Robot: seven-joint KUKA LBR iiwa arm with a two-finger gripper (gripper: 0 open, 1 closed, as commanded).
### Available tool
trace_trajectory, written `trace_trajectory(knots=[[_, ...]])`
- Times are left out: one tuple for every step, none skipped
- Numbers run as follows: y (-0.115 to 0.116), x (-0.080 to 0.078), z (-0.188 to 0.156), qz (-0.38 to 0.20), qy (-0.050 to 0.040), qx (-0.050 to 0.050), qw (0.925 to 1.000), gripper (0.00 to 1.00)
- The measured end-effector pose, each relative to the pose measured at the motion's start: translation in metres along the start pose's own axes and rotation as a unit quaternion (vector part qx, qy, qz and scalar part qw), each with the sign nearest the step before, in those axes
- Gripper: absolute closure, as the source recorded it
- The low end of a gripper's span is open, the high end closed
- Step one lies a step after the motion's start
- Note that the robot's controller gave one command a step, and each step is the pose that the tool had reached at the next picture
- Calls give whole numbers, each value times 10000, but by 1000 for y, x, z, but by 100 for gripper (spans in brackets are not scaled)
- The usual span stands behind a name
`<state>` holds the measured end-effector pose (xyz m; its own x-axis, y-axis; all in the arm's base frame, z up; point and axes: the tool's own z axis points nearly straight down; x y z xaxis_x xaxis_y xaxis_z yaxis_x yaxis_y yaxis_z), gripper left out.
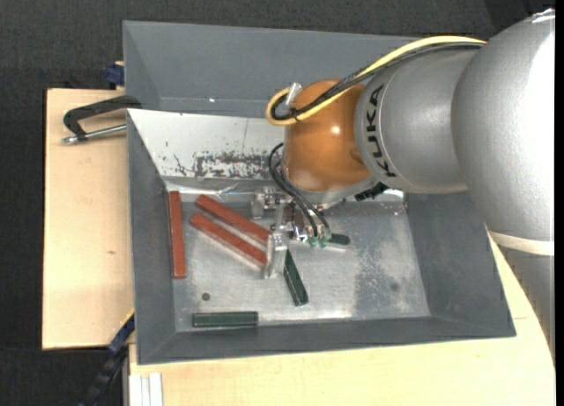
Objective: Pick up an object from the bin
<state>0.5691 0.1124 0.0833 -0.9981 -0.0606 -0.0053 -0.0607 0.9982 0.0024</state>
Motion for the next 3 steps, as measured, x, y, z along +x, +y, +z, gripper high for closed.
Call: trace_trajectory(knots=[[13,-30,12,-310,-1,-2,9995,100],[13,-30,12,-309,-1,-2,9995,100],[-7,-7,-136,-383,-4,3,9993,100]])
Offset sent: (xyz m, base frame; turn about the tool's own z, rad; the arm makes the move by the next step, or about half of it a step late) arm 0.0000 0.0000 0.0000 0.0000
